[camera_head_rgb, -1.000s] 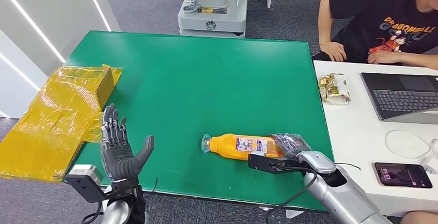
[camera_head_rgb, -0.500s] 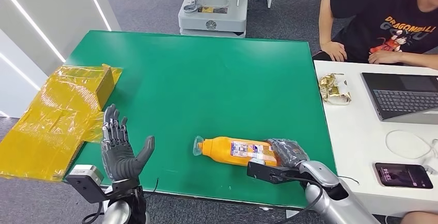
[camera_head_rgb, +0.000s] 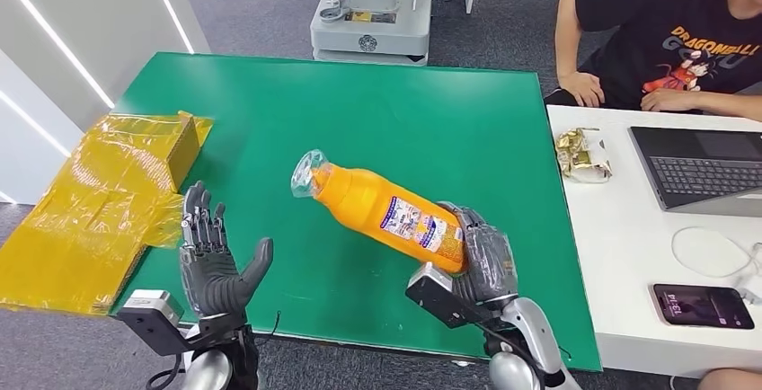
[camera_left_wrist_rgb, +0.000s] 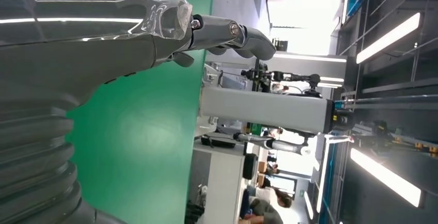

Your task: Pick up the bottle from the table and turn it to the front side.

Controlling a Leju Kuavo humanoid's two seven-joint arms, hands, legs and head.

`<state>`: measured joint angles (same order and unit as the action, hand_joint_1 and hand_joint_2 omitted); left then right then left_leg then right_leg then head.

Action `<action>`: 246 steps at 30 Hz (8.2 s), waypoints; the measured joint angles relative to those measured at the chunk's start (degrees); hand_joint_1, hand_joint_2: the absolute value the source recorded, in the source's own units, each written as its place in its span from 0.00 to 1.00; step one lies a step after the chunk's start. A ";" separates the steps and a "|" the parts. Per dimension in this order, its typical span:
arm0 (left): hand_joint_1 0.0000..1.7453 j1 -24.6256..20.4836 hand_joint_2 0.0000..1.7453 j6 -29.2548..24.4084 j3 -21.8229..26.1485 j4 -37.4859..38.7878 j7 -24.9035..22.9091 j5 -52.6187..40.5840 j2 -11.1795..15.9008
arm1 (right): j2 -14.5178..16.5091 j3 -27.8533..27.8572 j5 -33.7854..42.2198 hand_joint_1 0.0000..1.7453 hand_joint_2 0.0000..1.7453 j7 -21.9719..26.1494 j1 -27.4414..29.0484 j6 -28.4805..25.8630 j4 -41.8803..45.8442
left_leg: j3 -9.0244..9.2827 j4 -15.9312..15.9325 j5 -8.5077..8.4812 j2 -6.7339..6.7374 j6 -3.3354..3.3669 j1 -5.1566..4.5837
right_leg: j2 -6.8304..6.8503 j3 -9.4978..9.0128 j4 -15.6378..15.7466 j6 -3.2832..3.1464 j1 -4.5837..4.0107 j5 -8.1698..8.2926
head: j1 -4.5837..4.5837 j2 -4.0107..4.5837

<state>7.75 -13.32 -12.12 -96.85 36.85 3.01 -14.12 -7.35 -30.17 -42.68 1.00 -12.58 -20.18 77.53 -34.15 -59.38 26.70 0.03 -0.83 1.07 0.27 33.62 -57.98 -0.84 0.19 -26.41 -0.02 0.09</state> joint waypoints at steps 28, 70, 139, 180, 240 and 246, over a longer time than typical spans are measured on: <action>0.00 -4.40 1.00 7.71 -8.31 2.17 -2.05 0.99 3.45 | 9.01 0.40 4.94 1.00 1.00 10.85 2.70 -1.75 -4.83 | 0.00 -0.01 0.00 0.01 0.01 -0.01 | -0.01 0.00 0.00 0.00 0.01 0.01 | 0.01 0.00; 0.00 -9.61 1.00 11.33 -11.18 5.80 -7.56 2.86 4.57 | 10.06 -2.50 1.78 1.00 1.00 12.81 -4.72 9.45 -12.19 | 0.01 -0.02 -0.01 0.02 0.01 -0.01 | -0.04 0.01 0.00 0.00 0.01 0.02 | 0.00 0.00; 1.00 -8.93 1.00 -9.52 -3.80 3.08 -6.85 -17.33 11.28 | 13.36 -5.64 22.27 0.00 1.00 27.07 0.93 -8.26 -4.23 | 0.00 0.02 -0.01 0.06 0.01 0.02 | -0.07 0.01 -0.02 -0.02 0.00 0.00 | 0.02 0.00; 1.00 -28.11 1.00 -9.23 -9.57 45.03 -25.62 -77.70 36.49 | 11.94 -6.22 30.86 0.00 1.00 32.16 3.68 -10.25 9.86 | 0.03 0.01 -0.03 0.27 -0.02 0.03 | -0.29 0.09 -0.06 -0.09 -0.01 0.04 | 0.02 0.00; 0.00 -31.97 1.00 -8.63 -9.14 54.53 -27.28 -80.50 44.09 | 11.94 -10.81 38.30 0.00 1.00 35.61 -4.47 -9.42 -0.66 | 0.06 0.05 -0.11 0.28 -0.14 0.05 | -0.33 0.12 -0.14 -0.17 -0.02 0.08 | 0.03 0.00; 0.00 -22.55 1.00 -6.55 -4.71 40.62 -27.74 -81.00 46.47 | 11.93 -10.07 36.26 0.00 1.00 34.43 -2.84 -10.17 1.15 | 0.04 0.06 -0.08 0.30 -0.15 0.04 | -0.36 0.14 -0.12 -0.17 -0.02 0.07 | 0.03 0.00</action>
<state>-14.80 -19.87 -16.83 -56.23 9.11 -77.99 32.35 4.58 -40.24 -6.41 35.44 -15.42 -30.35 78.68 -34.11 -59.32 26.62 0.34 -0.99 1.11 -0.09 33.75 -58.10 -1.01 0.17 -26.33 0.01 0.09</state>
